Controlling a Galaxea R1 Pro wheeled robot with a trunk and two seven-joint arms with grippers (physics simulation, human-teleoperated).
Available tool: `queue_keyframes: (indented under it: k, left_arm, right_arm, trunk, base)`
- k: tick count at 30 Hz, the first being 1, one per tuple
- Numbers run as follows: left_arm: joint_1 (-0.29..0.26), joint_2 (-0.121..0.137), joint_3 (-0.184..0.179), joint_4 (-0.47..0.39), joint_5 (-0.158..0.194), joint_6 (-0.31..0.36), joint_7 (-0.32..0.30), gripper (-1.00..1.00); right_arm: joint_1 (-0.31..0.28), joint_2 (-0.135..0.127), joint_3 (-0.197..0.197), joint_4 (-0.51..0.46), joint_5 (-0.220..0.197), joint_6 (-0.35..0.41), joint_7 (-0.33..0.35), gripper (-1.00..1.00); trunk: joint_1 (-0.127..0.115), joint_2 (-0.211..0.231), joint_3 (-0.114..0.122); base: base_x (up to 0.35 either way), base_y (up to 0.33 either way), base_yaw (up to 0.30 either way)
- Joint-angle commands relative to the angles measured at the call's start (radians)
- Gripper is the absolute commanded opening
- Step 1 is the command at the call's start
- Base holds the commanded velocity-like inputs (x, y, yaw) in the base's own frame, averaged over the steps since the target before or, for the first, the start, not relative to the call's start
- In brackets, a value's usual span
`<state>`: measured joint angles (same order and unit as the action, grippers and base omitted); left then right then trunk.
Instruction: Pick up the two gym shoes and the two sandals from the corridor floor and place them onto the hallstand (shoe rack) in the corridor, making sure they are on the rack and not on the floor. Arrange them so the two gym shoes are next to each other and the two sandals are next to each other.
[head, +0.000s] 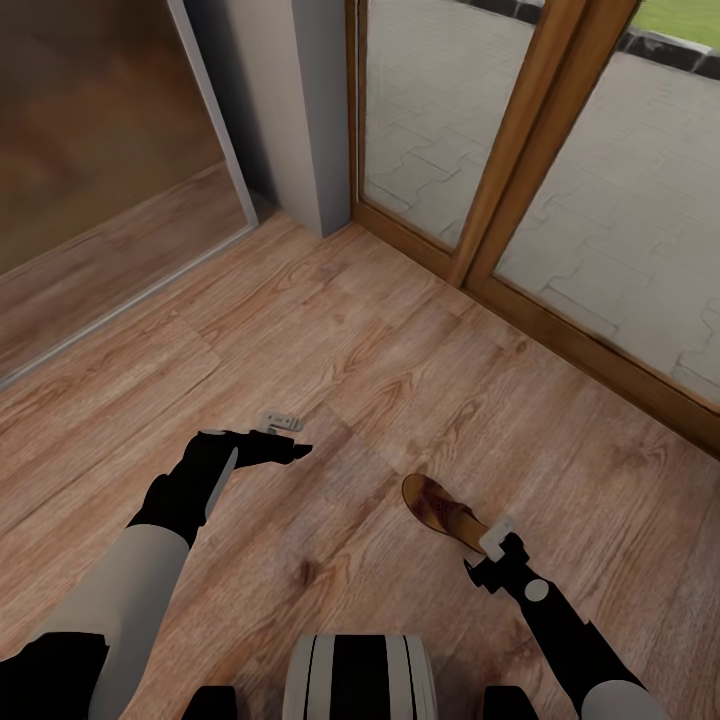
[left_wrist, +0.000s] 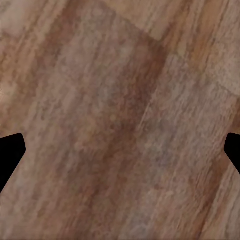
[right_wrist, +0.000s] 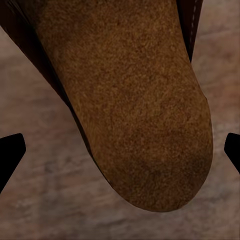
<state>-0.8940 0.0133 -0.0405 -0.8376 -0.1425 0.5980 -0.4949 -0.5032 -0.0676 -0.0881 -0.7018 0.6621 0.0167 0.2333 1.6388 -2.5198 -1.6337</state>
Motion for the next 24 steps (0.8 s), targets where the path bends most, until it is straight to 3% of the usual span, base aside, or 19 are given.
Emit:
queue_keyframes:
  k: [1,24]
  left_arm:
    - [0.0,0.0,-0.001,-0.001,-0.01,0.002,-0.007,1.0]
    - [0.0,0.001,-0.001,-0.001,-0.011,0.002,-0.007,1.0]
  right_arm:
    - [0.0,0.001,-0.004,-0.002,0.008,0.002,0.008,1.0]
    - [0.0,0.0,-0.004,-0.001,0.008,0.003,0.008,1.0]
  trunk:
    - [0.0,0.0,-0.001]
    - [0.001,-0.001,-0.008]
  base:
    - [0.0,0.0,0.0]
    - [0.032,0.0,0.0]
